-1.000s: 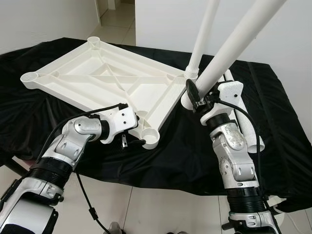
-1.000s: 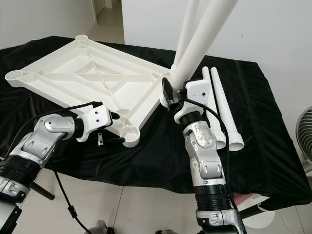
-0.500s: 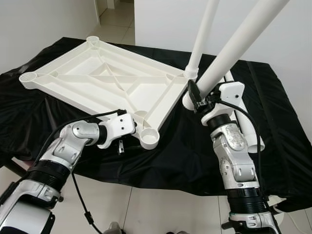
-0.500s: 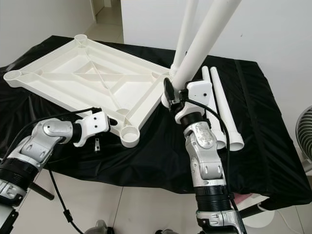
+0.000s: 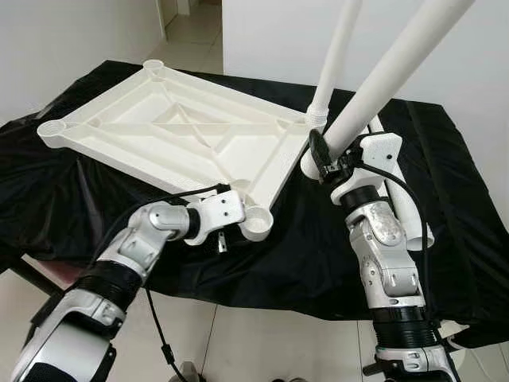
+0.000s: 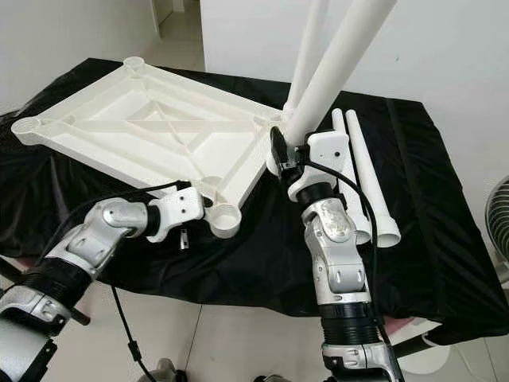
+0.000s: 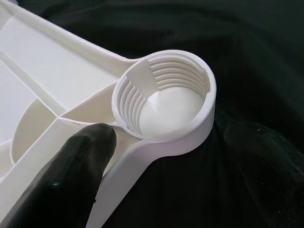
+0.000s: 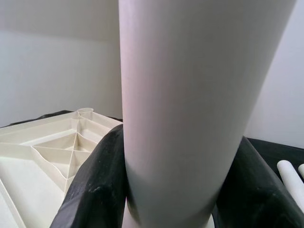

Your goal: Building children table

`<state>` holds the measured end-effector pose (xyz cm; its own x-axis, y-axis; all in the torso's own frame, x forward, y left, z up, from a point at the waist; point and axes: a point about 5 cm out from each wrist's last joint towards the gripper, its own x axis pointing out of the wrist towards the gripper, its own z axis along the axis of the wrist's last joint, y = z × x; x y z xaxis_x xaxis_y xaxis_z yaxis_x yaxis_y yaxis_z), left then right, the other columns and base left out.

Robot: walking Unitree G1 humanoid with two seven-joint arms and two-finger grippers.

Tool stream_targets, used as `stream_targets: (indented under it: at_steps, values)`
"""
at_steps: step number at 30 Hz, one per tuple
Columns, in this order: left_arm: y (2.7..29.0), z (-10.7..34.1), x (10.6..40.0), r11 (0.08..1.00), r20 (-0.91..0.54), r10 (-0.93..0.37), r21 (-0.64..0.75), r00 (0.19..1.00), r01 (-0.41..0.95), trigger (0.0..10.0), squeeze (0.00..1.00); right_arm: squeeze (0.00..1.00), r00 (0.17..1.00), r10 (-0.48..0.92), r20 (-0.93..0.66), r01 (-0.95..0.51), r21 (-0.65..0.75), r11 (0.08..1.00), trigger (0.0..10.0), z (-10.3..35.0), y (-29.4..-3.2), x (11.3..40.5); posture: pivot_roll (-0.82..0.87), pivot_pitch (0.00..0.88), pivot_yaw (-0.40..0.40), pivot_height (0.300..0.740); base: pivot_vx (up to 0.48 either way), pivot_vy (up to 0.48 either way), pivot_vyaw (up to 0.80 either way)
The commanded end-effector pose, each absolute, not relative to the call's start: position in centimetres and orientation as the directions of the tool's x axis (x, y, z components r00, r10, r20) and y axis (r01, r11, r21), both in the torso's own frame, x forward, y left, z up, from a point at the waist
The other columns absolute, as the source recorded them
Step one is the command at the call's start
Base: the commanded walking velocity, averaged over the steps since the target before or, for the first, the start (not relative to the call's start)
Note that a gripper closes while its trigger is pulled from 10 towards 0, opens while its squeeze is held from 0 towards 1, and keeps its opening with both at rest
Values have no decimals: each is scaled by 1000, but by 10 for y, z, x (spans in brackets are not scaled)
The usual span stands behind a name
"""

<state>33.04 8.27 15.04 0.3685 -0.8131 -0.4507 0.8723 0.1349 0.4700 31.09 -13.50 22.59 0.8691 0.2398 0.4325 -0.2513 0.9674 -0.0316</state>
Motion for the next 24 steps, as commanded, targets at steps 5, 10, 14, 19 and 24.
stream_targets:
  at_steps: [5,10,14,19,24]
  values:
    - [43,152,322,60,-415,-864,475,283,878,10000,0,0,860,238,451,-247,-40,968,10000,232,-133,309,71,85,3,740,0,0,0]
    - [24,154,316,55,-377,-890,469,256,882,10000,0,0,871,236,431,-243,-39,969,10000,228,-133,310,75,89,2,740,0,0,0]
    - [12,157,315,70,-346,-900,483,264,873,10000,0,0,902,211,378,-210,-45,977,10000,222,-133,314,79,92,-2,740,0,0,0]
    - [16,163,324,150,-299,-890,522,345,839,10000,0,0,928,197,316,-191,-51,980,10000,214,-133,317,79,97,0,740,0,0,0]
    - [33,176,333,283,-213,-872,515,441,809,10000,0,0,933,215,288,-200,-81,976,10000,209,-132,315,84,100,2,740,0,0,0]
